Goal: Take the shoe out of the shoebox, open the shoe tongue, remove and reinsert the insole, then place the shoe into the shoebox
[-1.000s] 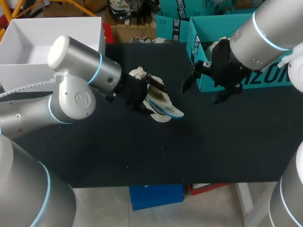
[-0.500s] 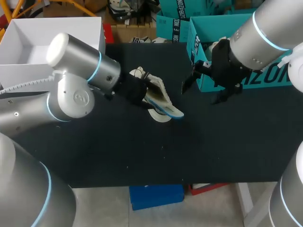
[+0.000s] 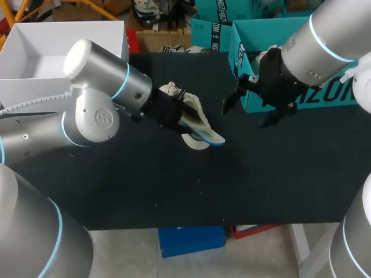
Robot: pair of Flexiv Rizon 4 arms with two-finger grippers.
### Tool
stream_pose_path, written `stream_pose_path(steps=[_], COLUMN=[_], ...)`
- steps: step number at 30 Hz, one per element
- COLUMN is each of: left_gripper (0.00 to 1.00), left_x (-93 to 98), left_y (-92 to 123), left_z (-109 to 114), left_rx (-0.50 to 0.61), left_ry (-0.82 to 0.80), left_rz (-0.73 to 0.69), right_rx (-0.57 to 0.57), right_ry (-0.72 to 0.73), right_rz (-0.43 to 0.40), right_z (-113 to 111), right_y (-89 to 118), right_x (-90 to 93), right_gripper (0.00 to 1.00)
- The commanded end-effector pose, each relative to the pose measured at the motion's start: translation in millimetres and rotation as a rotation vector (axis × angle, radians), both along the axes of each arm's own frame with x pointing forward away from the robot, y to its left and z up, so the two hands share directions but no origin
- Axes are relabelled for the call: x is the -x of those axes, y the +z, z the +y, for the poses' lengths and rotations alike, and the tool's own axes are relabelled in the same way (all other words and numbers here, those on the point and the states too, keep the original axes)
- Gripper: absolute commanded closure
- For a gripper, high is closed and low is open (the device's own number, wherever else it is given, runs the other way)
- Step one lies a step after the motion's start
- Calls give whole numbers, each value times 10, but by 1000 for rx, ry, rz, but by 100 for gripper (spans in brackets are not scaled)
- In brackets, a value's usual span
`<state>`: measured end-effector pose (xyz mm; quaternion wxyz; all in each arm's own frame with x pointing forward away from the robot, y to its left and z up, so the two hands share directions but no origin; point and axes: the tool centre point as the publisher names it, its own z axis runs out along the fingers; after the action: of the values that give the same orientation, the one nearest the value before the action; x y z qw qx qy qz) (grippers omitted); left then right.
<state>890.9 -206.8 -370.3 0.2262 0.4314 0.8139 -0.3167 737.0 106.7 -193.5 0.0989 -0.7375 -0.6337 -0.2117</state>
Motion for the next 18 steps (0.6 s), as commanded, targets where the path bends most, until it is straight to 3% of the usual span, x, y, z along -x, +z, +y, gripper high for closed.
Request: stream_pose_path(steps=[1,8,18], left_gripper=[100,100,100], left_x=[-22,17,233], left_y=[-21,-2,243], left_z=[-45,-26,-59], left_rx=[-19,-15,99], left_ry=[-8,-15,-1], left_rz=[7,20,45], right_rx=[2,2,2], right_ry=[-1,-1,-1], right_rz=[0,0,0], right_z=[11,11,11], right_y=[-3,-3,-3], right_x=[-2,-2,-2], right_gripper=[0,0,0])
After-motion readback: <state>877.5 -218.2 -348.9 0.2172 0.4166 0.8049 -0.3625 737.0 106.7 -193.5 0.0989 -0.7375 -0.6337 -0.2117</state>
